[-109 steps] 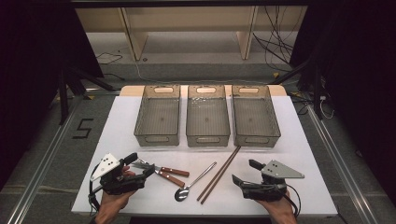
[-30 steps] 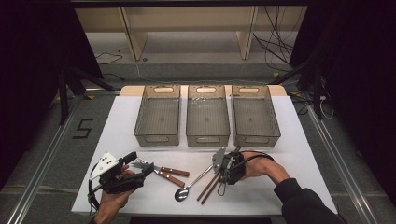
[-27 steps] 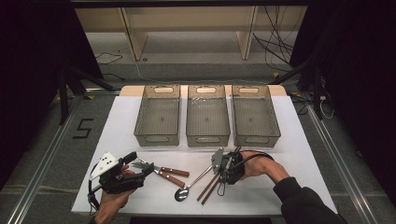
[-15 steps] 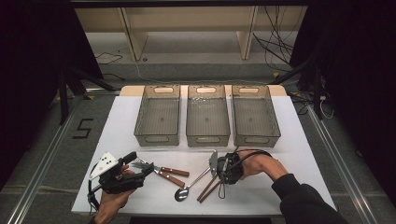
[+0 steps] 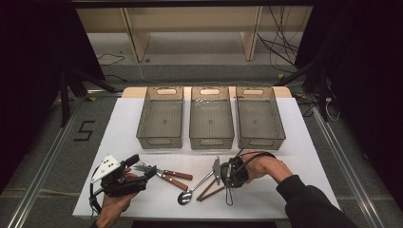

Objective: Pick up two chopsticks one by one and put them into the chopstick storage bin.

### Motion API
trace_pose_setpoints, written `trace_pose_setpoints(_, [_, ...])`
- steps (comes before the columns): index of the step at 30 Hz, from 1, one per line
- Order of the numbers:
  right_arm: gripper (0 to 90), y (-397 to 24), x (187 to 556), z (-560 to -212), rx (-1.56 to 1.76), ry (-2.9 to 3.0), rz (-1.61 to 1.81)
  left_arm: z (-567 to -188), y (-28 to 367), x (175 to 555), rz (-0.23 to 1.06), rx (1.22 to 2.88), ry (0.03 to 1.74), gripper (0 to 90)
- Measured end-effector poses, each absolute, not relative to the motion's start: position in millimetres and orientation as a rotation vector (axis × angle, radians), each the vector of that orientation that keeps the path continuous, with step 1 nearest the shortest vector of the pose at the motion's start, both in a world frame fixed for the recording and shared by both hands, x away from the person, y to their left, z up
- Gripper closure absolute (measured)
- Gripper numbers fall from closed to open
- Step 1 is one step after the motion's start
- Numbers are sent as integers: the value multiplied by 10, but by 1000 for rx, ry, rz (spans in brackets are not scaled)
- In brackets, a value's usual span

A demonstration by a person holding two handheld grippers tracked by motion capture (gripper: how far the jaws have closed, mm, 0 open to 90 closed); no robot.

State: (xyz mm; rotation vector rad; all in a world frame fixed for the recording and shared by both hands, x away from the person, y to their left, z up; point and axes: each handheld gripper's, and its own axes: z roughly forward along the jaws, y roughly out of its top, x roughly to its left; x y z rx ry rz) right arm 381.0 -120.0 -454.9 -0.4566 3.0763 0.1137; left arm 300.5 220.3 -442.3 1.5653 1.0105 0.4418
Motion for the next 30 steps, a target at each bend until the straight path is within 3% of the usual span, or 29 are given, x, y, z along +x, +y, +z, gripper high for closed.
trace_pose_setpoints(14, [853, -1253, 3790, -4455, -491, 3086, 150, -4423, 2206, 3007, 443, 1564, 1013, 139])
trace_pose_setpoints(30, [855, -1221, 4070, -3825, 28, 2953, 634, -4417, 2219, 3009, 450, 1556, 1014, 139])
